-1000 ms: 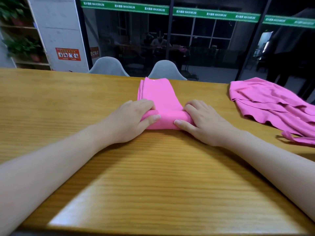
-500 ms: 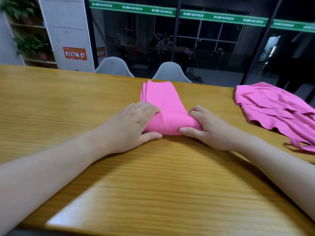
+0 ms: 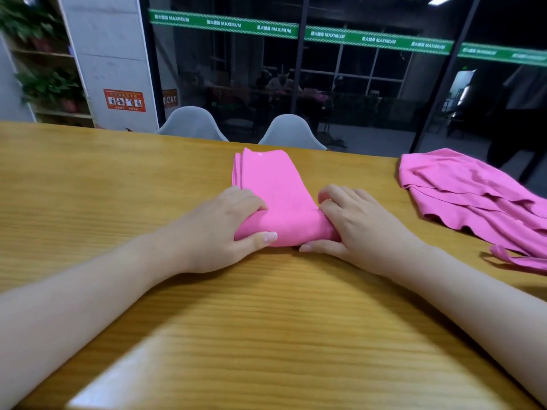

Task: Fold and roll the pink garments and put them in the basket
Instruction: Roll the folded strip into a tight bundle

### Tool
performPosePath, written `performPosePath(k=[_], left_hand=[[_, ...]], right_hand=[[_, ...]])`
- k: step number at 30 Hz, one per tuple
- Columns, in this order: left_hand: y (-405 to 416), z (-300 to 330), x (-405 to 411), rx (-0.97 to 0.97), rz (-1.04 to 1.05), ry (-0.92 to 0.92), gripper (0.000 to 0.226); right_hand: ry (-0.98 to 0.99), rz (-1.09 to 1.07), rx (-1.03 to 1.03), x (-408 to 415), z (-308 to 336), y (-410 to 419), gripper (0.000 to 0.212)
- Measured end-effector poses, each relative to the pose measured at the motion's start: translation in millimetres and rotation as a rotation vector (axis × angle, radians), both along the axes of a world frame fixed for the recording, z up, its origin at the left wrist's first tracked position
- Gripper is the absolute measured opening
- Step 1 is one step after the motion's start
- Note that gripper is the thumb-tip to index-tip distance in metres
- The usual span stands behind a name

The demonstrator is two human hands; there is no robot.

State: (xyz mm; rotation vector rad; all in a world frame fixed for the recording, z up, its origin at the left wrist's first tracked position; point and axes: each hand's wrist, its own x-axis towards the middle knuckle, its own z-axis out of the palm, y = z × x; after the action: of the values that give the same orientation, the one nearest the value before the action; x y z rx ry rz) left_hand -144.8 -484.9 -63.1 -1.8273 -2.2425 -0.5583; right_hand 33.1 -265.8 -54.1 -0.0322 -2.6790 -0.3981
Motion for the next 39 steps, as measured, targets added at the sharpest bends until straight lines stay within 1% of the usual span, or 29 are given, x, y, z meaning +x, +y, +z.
performPosePath(k=[2, 3, 5, 7, 9, 10, 11, 13, 14, 15, 17, 19, 21, 23, 25, 27, 29, 31, 33, 35, 36, 37, 39], left_hand=[[-1.5, -0.1, 1.4, 0.016, -0.006, 0.146, 0.069], [-2.1, 0.3, 1.4, 0.018, 0.003, 0.183, 0.072], [-3.0, 3.9, 3.1, 0.039, 0.0, 0.209, 0.071], [-4.4, 7.7, 5.1, 0.057, -0.024, 0.216, 0.062], [-5.0, 8.7, 4.7, 0.04, -0.03, 0.168, 0.06], [-4.6, 8.4, 3.5, 0.028, -0.021, 0.134, 0.061], [-3.8, 8.3, 2.5, 0.011, -0.006, 0.091, 0.061], [-2.1, 9.4, 0.7, -0.023, 0.006, -0.032, 0.053], [-1.4, 10.0, -0.1, -0.027, 0.003, -0.095, 0.05], [-0.8, 10.4, -0.4, -0.023, -0.002, -0.141, 0.048], [-0.8, 9.3, -0.9, -0.017, -0.012, -0.163, 0.046], [-1.8, 7.2, 0.3, -0.011, -0.021, -0.104, 0.043], [-3.5, 5.4, 1.3, 0.008, -0.042, 0.089, 0.053], [-3.5, 4.5, 0.8, 0.04, -0.069, 0.29, 0.063], [-4.0, 6.6, 0.9, 0.06, -0.073, 0.347, 0.066], [-4.2, 8.8, 1.7, 0.046, -0.072, 0.31, 0.065], [-4.5, 9.4, 3.1, 0.012, -0.054, 0.203, 0.067], [-4.0, 11.3, 4.8, -0.014, -0.01, 0.064, 0.069], [-2.6, 12.3, 3.9, -0.054, 0.033, -0.111, 0.066], [-1.6, 12.5, 2.3, -0.067, 0.037, -0.274, 0.063], [-1.8, 12.5, 1.8, -0.068, 0.03, -0.317, 0.064], [-2.5, 12.3, 1.8, -0.073, 0.026, -0.322, 0.065], [-4.1, 12.2, 4.7, -0.081, 0.034, -0.221, 0.066]], right_hand=[[-0.027, 0.033, -0.042, -2.3, 1.8, 2.4, 0.074], [-0.044, 0.044, -0.08, -2.8, 2.6, 3.4, 0.073], [-0.084, 0.055, -0.208, -2.1, 4.3, 5.0, 0.068], [-0.123, 0.045, -0.352, -0.4, 5.6, 5.7, 0.064], [-0.127, 0.028, -0.389, 1.1, 6.0, 4.9, 0.066], [-0.112, 0.024, -0.348, 1.9, 5.6, 4.5, 0.069], [-0.083, 0.02, -0.265, 2.8, 4.7, 4.0, 0.071], [-0.011, 0.022, -0.071, 4.1, 2.4, 2.1, 0.073], [0.017, 0.023, -0.009, 4.3, 1.4, 1.1, 0.074], [0.031, 0.021, 0.024, 4.4, 0.7, 0.4, 0.075], [0.024, 0.011, 0.03, 3.7, -0.4, -0.5, 0.076], [-0.006, 0.02, 0.004, 2.1, -0.7, -0.1, 0.077], [-0.048, 0.036, -0.085, 1.1, 1.9, -0.4, 0.072], [-0.105, 0.05, -0.305, 1.4, 7.7, -1.5, 0.059], [-0.156, 0.082, -0.492, 1.3, 11.7, -2.7, 0.042], [-0.146, 0.125, -0.566, 1.5, 10.1, -2.3, 0.036], [-0.107, 0.133, -0.553, 2.2, 5.4, 0.2, 0.045], [-0.077, 0.085, -0.429, 2.8, 0.3, 4.5, 0.064], [-0.041, 0.051, -0.274, 3.6, -2.4, 7.5, 0.075], [-0.007, 0.049, -0.211, 4.4, -2.5, 8.0, 0.079], [0.004, 0.054, -0.206, 3.9, -2.4, 7.8, 0.078], [0.005, 0.062, -0.211, 3.3, -2.0, 7.8, 0.075], [-0.023, 0.088, -0.261, 0.9, -1.7, 8.7, 0.07]])
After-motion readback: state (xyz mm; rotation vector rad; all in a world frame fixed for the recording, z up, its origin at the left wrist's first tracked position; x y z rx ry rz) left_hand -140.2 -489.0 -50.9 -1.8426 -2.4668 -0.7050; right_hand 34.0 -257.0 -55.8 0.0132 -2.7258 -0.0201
